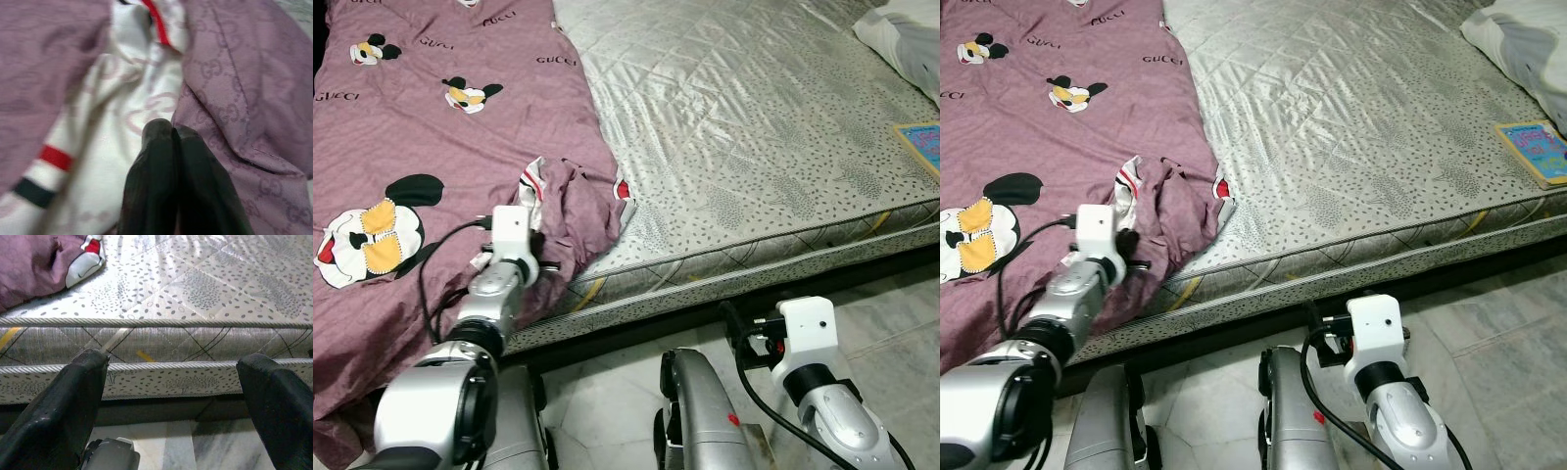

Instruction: Clean up the room

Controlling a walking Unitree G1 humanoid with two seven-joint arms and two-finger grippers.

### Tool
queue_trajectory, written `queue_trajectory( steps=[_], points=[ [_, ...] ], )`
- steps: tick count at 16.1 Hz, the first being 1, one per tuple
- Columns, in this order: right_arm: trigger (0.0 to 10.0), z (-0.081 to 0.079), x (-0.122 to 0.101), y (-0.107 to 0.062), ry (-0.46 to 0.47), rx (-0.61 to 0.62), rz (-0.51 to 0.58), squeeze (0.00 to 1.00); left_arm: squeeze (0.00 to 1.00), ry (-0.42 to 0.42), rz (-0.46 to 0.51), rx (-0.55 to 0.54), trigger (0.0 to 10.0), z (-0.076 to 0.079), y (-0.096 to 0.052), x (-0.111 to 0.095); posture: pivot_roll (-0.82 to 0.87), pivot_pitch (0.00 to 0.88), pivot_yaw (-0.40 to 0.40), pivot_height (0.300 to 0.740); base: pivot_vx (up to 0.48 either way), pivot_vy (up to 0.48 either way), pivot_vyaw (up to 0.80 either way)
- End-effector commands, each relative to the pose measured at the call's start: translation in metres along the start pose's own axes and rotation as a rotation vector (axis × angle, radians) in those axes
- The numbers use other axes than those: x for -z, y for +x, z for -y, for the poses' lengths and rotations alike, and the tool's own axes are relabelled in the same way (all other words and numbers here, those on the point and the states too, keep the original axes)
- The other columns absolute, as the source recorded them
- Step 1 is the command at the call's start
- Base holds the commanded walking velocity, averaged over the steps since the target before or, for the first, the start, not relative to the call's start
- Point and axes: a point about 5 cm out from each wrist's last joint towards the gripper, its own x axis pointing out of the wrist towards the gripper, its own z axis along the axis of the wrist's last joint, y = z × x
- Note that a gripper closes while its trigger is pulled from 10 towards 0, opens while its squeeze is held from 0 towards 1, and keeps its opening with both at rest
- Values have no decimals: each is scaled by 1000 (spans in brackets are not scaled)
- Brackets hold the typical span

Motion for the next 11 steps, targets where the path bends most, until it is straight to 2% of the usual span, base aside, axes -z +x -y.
queue_trajectory(
  steps=[1,3,7,11],
  points=[
    [10000,2,3,-2,2,14,-9,0,0,-9,-17,-32,0,-10,-3,5,-184,225,1,557,0,0,0],
    [10000,3,3,-1,1,17,-6,0,0,-11,-14,-56,0,-21,-5,6,-179,222,3,557,0,0,0],
    [10000,2,3,3,2,8,-1,0,0,-2,-36,-151,0,-57,-17,14,-160,214,-6,557,0,0,0],
    [10000,2,1,6,0,5,9,0,0,31,-22,-227,0,-81,-23,8,-160,210,-5,557,0,0,0]
  ],
)
